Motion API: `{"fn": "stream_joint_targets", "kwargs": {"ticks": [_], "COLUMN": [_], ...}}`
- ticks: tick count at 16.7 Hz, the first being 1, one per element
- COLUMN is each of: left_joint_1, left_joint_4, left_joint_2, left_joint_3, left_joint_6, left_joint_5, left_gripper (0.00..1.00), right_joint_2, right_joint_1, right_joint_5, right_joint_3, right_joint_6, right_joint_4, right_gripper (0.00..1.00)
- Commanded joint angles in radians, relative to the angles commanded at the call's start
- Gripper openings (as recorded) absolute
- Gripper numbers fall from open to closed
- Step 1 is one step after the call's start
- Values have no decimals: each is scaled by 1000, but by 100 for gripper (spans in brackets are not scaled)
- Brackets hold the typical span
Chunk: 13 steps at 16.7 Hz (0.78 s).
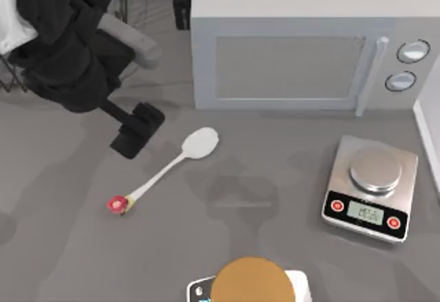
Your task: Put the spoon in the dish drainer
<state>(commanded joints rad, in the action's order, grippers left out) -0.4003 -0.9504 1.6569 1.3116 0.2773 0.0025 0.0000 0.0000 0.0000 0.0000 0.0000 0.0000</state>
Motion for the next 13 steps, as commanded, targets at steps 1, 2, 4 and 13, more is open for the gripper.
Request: {"fn": "stream_joint_targets", "kwargs": {"ticks": [1,2,4,13], "left_joint_1": [-18,-34,-59,-78], "left_joint_4": [-42,-80,-141,-191], "left_joint_2": [79,149,260,353], "left_joint_3": [58,111,195,264], "left_joint_6": [12,23,41,57], "left_joint_5": [0,0,0,0], "left_gripper": [100,100,100,100], "right_joint_2": [0,0,0,0], "right_joint_1": [0,0,0,0], "right_joint_5": [0,0,0,0], "right_joint_3": [0,0,0,0], "right_joint_6": [0,0,0,0], "right_joint_4": [0,0,0,0], "right_gripper": [100,100,100,100]}}
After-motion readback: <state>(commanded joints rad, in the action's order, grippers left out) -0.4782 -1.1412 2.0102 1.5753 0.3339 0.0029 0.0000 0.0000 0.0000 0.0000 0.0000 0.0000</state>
